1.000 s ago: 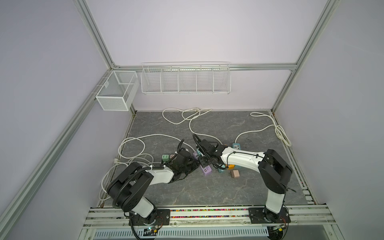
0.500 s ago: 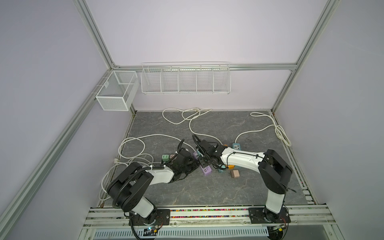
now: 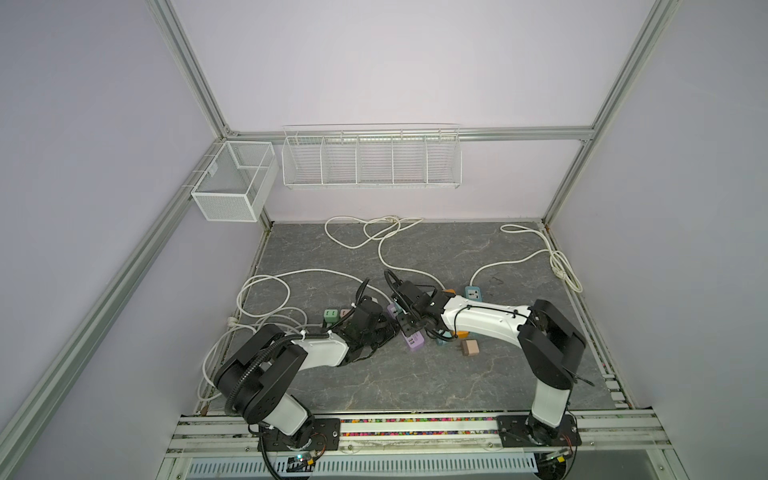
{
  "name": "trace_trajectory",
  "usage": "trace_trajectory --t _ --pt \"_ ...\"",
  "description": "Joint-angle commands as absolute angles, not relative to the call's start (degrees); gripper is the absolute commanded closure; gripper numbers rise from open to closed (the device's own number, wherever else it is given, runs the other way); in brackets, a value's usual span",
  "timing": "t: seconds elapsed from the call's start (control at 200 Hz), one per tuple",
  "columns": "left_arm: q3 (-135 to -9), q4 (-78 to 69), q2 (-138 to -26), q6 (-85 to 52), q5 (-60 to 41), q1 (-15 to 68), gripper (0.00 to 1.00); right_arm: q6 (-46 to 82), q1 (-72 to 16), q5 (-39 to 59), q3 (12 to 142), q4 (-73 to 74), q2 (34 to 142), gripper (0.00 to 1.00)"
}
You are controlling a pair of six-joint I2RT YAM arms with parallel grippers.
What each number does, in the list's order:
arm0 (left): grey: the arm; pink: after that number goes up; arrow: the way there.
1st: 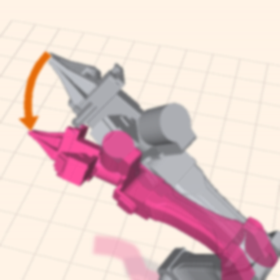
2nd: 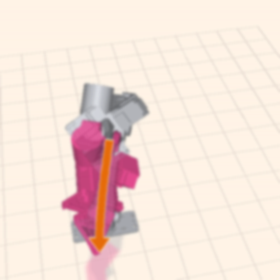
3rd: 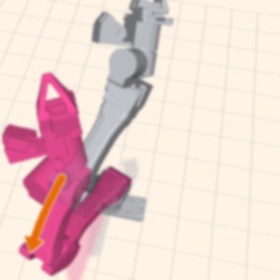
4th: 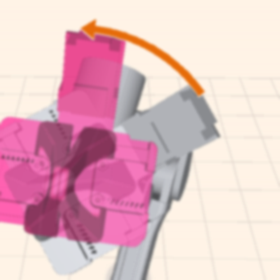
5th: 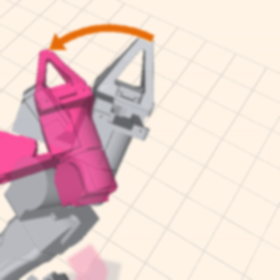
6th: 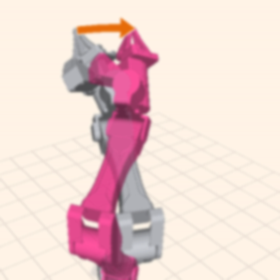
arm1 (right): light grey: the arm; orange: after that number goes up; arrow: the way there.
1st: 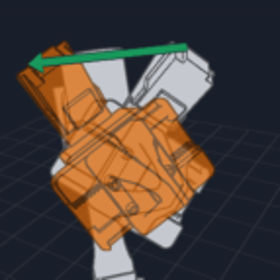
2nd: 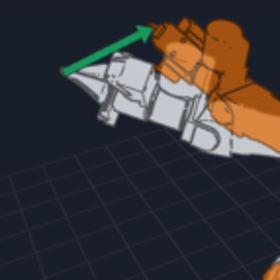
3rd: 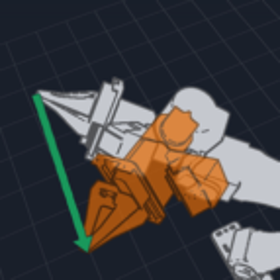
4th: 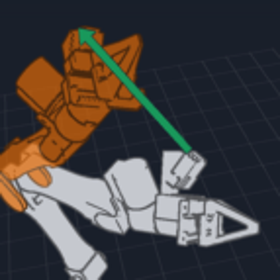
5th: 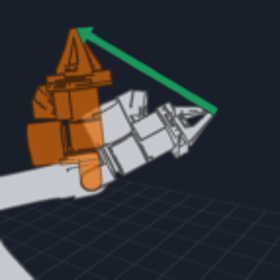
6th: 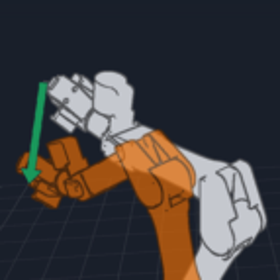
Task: Pull the plug off the socket
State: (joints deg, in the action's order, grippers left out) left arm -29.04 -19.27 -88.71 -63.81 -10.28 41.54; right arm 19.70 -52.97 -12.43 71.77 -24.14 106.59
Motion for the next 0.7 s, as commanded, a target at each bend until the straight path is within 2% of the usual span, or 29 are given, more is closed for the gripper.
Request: trace_trajectory --t 0.0,0.29,0.51,0.695 --pt "-26.5 -7.3 -91.0 -64.2 -7.4 41.7 0.79 19.7 -51.4 -10.8 71.3 -21.8 101.9 0.7" --pt "-27.2 -7.7 -92.1 -64.3 -8.2 41.7 0.79 19.7 -56.0 -10.7 73.0 -21.8 105.9 0.71" --pt "-26.9 -7.7 -92.0 -64.4 -8.9 41.7 0.75 19.4 -52.8 -11.4 72.4 -22.4 104.1 0.7" --pt "-26.4 -8.6 -94.2 -64.6 -8.9 41.8 0.75 18.2 -54.0 -13.3 72.1 -22.6 105.3 0.7"
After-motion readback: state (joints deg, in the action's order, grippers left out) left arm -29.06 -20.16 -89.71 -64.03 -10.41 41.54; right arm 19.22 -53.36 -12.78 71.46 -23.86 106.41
